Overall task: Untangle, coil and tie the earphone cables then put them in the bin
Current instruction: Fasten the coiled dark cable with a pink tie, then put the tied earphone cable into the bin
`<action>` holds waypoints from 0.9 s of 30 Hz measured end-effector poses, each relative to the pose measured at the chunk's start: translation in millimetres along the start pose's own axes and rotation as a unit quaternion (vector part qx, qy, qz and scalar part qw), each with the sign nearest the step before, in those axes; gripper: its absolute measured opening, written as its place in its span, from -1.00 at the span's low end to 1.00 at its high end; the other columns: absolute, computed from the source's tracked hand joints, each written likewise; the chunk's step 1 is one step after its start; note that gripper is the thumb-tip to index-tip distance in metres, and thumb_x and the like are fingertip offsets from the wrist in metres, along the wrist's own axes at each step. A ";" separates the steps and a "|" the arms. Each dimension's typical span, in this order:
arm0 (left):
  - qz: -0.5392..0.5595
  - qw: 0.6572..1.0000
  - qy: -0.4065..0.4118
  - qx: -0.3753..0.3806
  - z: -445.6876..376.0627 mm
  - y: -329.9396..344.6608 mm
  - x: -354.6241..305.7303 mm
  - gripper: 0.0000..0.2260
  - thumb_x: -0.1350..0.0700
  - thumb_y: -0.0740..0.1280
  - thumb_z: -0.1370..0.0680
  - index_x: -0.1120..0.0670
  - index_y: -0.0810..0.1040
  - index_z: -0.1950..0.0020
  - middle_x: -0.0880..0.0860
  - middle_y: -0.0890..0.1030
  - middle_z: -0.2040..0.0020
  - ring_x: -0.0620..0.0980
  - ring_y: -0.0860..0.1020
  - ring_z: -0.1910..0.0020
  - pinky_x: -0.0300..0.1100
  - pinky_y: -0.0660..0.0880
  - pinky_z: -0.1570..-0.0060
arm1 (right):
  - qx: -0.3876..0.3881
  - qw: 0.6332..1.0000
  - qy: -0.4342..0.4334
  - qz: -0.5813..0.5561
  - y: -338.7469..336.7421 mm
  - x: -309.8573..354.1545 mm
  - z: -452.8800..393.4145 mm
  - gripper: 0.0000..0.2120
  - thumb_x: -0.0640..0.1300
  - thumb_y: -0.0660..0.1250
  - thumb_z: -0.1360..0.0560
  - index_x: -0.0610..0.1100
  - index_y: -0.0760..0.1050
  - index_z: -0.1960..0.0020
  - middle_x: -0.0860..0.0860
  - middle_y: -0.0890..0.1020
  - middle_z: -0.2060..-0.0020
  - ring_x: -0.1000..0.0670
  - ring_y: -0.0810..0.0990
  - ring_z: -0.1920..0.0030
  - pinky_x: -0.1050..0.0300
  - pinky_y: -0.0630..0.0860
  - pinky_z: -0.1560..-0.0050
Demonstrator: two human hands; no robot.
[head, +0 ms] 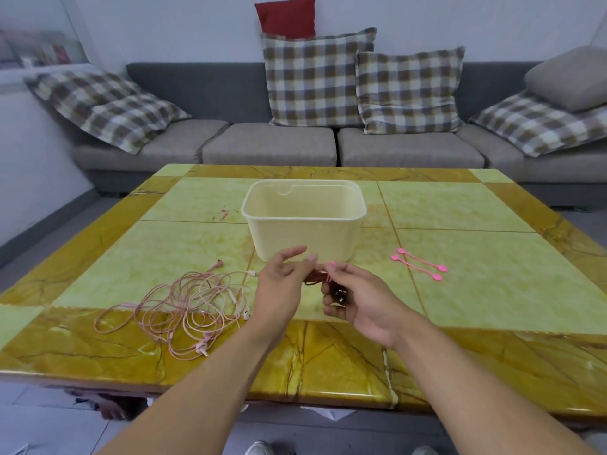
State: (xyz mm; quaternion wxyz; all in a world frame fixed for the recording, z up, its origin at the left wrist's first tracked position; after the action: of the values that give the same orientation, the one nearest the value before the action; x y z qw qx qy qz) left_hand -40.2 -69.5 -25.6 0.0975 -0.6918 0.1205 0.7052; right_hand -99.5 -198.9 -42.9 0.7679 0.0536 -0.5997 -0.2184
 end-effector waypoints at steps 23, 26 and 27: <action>0.164 0.954 -0.230 -0.104 -16.0 9.3 47.0 -0.91 0.18 0.23 -0.59 0.15 0.51 0.01 0.13 0.65 0.21 0.05 0.61 0.25 -0.10 0.55 0.29 | -0.157 0.903 -0.286 0.279 -11.6 55.9 15.9 -0.94 -0.08 0.45 -0.56 0.03 0.59 0.00 0.18 0.70 0.19 0.17 0.66 0.14 0.30 0.55 0.09; 0.164 0.954 -0.234 -0.092 -7.9 8.7 48.9 -0.93 0.21 0.24 -0.57 0.16 0.52 0.03 0.12 0.67 0.25 0.05 0.61 0.25 -0.11 0.55 0.29 | -0.171 0.882 -0.264 0.351 -2.7 56.1 -3.4 -0.94 -0.04 0.49 -0.53 0.06 0.61 0.05 0.17 0.69 0.20 0.24 0.63 0.18 0.43 0.44 0.23; 0.164 0.954 -0.234 -0.088 -6.4 8.2 49.1 -0.93 0.22 0.24 -0.57 0.16 0.52 0.04 0.12 0.67 0.25 0.04 0.61 0.24 -0.11 0.55 0.28 | -0.174 0.878 -0.246 0.371 -0.1 54.8 -13.2 -0.94 -0.02 0.48 -0.53 0.06 0.61 0.05 0.17 0.69 0.19 0.24 0.63 0.19 0.43 0.41 0.27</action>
State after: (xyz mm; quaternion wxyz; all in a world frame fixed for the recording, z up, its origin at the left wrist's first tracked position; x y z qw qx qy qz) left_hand -37.8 -80.7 -74.5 -0.0551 -0.4842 0.1431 0.8614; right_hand -76.9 -223.2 2.7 0.6170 -0.3632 -0.6977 -0.0247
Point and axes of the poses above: each hand's wrist, its own z-axis away from the middle knuckle, its own y-axis out of the palm, x = y × z, the point moved 5 cm from there along -z, towards the middle knuckle
